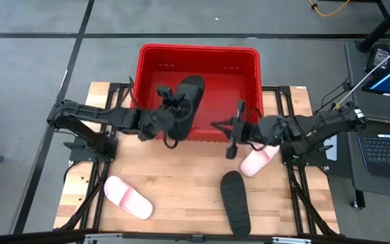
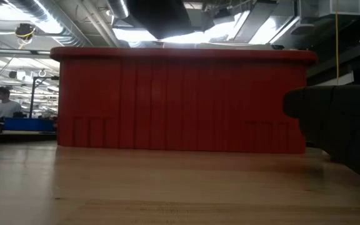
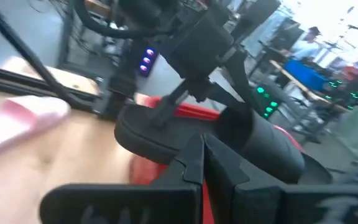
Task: Pick and place slides into bin
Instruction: Put the left black slide into the red bin
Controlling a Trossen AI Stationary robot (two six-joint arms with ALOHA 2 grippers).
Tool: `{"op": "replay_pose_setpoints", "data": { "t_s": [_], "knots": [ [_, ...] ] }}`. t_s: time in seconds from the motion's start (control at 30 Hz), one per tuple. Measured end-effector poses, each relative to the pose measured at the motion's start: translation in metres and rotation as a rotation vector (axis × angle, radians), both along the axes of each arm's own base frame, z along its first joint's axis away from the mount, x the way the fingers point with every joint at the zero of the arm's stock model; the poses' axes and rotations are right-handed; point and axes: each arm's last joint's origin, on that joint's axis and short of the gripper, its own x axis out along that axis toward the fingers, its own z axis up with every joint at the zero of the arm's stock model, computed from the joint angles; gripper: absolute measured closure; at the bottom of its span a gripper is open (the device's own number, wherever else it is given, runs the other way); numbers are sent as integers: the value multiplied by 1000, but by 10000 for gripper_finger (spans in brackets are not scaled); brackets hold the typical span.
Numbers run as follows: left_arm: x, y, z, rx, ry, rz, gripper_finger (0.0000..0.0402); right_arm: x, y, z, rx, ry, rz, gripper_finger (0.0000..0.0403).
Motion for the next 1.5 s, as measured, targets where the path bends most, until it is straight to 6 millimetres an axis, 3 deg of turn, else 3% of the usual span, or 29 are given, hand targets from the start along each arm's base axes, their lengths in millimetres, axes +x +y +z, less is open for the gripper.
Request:
{"op": "replay_pose_setpoints", "data": {
  "t_s": [0.2, 0.37, 0.57, 0.83, 1.07, 1.27, 1.5],
  "knots": [
    [1, 31, 2, -7, 20, 17, 396, 3, -26, 3, -41, -8, -83, 391],
    [0, 50, 2, -19, 23, 44, 396, -8, -43, 13, -37, -33, -139, 391],
    [-3, 70, 2, -52, -22, 93, 396, -23, -53, 18, -32, -10, -134, 398],
    [-6, 88, 2, -78, -32, 107, 396, -22, -67, 14, -14, 26, -60, 397],
    [-8, 107, 1, -151, -103, 76, 397, -23, -80, 14, -8, 26, -103, 392],
    [3, 118, 3, -103, -168, 77, 397, -23, -90, 14, -7, 26, -141, 398],
    [22, 141, -11, -108, -193, -24, 397, -24, -97, 14, 41, 7, -178, 389]
  ]
}}
